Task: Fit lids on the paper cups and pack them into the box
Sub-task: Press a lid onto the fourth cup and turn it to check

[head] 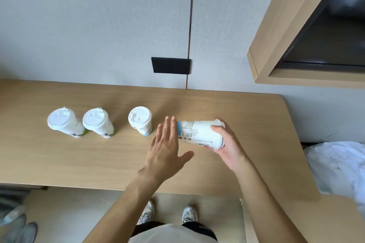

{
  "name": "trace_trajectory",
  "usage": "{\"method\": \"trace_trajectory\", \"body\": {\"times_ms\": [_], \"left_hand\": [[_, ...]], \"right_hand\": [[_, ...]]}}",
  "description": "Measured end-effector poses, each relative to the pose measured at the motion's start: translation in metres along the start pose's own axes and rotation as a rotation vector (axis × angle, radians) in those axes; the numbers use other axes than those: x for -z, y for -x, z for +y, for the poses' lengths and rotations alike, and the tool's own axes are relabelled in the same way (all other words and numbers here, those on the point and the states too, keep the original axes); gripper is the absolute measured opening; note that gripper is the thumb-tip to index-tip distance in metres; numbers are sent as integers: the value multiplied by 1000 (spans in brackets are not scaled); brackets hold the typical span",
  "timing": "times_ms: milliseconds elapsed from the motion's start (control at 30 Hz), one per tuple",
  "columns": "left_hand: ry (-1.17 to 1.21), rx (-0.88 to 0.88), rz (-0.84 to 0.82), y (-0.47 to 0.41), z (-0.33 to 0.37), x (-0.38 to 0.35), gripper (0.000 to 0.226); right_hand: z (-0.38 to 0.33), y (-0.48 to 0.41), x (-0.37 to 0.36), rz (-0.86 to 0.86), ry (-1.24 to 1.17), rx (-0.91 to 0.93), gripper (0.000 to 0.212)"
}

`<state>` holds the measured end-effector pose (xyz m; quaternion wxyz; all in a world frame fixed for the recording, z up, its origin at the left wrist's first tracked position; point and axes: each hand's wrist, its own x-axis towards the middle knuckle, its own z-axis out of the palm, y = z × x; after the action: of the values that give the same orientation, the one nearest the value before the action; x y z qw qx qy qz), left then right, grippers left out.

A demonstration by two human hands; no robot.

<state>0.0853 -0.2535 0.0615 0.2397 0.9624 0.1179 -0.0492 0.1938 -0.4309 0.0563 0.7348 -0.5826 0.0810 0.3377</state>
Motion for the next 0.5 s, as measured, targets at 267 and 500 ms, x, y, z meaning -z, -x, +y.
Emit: {"method": "trace_trajectory", "body": {"times_ms": [267, 500], "left_hand": [[16, 64, -250, -47, -41, -52, 124], [20, 233, -397, -68, -66, -65, 118]], "right_hand": [[-6, -36, -63, 139, 1013, 297, 93], [17, -79, -103, 118, 1284, 260, 90]]}}
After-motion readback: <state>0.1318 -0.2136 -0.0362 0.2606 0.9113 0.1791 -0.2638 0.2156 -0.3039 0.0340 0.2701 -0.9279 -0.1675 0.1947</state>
